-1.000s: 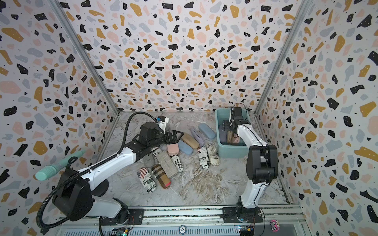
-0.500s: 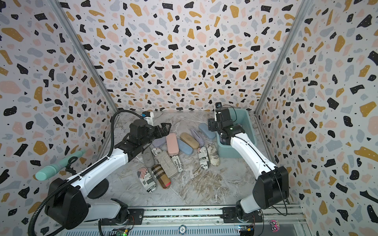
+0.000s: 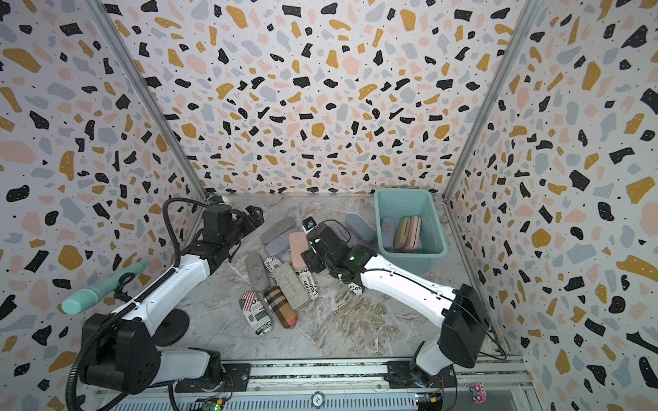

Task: Put the glasses cases into the storage boxes
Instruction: Pick up the glasses case.

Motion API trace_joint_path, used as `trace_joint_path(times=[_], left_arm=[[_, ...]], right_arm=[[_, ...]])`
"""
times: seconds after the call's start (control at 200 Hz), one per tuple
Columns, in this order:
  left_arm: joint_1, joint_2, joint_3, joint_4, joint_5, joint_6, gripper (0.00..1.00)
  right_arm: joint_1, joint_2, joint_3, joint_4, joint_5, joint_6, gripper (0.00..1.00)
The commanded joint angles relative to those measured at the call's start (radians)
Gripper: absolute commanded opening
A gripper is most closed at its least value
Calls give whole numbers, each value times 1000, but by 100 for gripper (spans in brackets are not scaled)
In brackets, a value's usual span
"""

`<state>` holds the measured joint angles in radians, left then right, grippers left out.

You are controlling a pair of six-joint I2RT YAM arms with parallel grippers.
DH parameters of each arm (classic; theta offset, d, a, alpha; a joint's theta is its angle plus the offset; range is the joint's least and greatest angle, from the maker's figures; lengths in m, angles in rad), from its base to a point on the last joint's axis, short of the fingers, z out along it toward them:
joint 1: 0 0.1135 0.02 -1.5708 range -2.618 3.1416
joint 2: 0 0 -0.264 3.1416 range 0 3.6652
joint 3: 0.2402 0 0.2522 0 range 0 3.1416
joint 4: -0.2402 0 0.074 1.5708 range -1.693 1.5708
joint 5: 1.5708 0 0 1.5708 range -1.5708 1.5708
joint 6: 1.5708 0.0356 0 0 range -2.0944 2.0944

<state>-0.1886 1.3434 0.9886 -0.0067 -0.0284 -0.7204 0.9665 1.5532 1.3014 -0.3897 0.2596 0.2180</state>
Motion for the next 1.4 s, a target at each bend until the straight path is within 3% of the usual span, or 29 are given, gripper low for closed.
trace_joint_path(times=[0.0,0.085,0.2,0.456,1.061,1.397], left_arm=[[6,5,-1,37,68,-20,100],[6,-1,-1,39,70,-12,100],[8,-9,-4,47,71,-8,100],[9,-11,-7,50,73,-12,100],[8,-6,-8,62,103,-17,99],[8,-2,-8,63,108,-16,99]], right_arm=[[57,45,14,-15,-35,53,80],[102,98,29,-30,22,61,82],[130,152,40,-19,-38,75,82],[185,259,80,-53,46,108,84],[214,386,128,-29,82,172,82],[215,411,124,-25,117,179,74]])
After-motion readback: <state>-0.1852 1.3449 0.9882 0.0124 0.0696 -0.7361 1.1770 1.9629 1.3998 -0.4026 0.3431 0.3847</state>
